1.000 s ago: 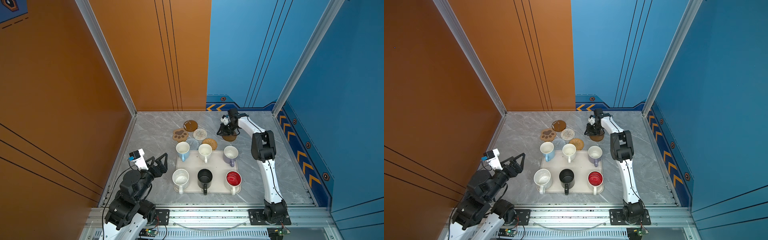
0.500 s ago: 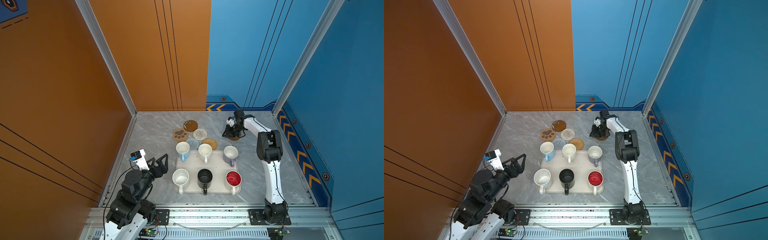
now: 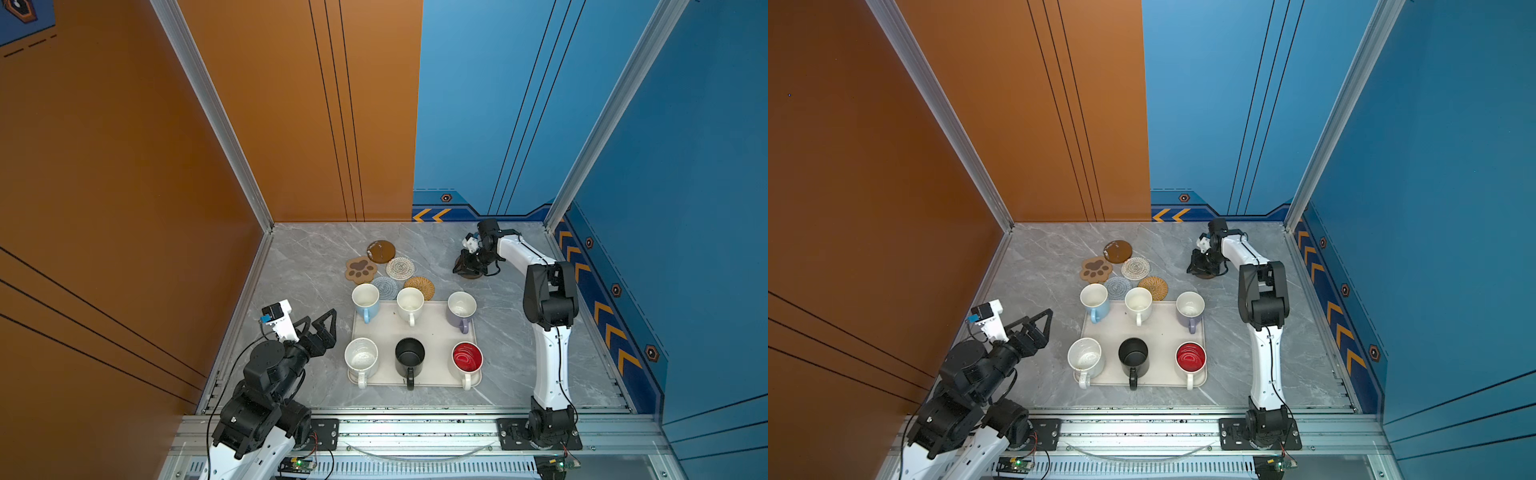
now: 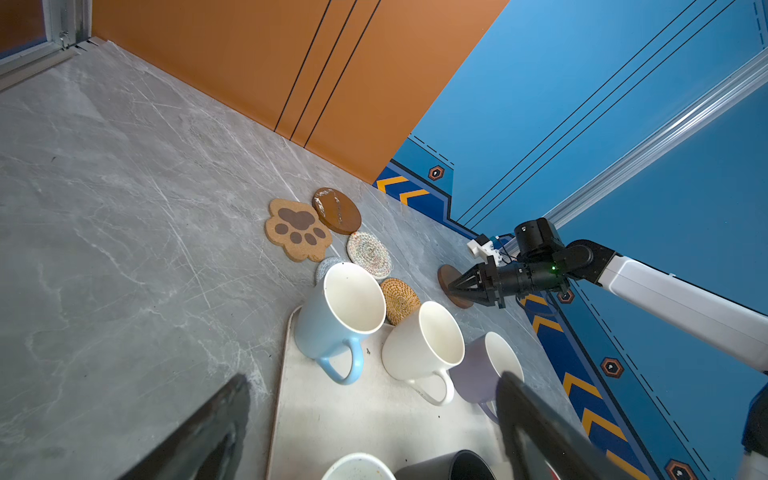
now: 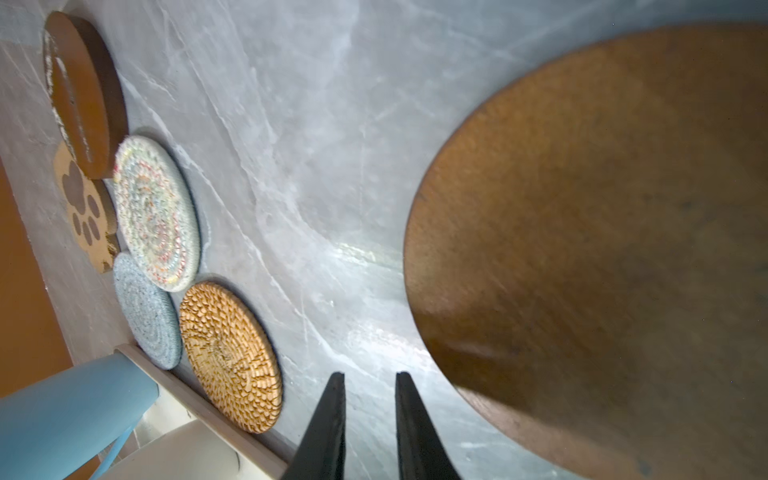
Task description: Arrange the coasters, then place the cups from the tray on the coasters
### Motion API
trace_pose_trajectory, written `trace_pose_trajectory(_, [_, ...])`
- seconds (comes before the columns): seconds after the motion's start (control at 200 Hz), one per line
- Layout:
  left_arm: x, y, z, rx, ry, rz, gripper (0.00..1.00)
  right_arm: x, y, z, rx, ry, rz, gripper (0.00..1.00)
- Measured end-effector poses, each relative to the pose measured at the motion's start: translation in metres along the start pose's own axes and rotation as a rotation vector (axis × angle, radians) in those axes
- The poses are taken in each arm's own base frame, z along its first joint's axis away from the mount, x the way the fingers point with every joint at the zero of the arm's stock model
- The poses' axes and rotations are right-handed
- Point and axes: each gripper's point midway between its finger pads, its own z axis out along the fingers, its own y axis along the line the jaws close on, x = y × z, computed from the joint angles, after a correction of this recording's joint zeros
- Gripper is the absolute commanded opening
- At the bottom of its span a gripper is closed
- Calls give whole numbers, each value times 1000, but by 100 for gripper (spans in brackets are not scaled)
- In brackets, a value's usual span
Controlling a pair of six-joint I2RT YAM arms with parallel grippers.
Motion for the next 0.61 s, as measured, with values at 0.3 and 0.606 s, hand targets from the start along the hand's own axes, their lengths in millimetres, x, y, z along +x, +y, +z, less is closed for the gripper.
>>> trace_pose_trajectory(0.3, [2, 6, 6, -35, 5, 9, 94, -57, 28, -19, -41, -142, -36, 21])
trace_pose_trajectory(0.606, [6, 10, 15, -66, 32, 33, 94, -66, 4, 31, -28, -102, 22, 21])
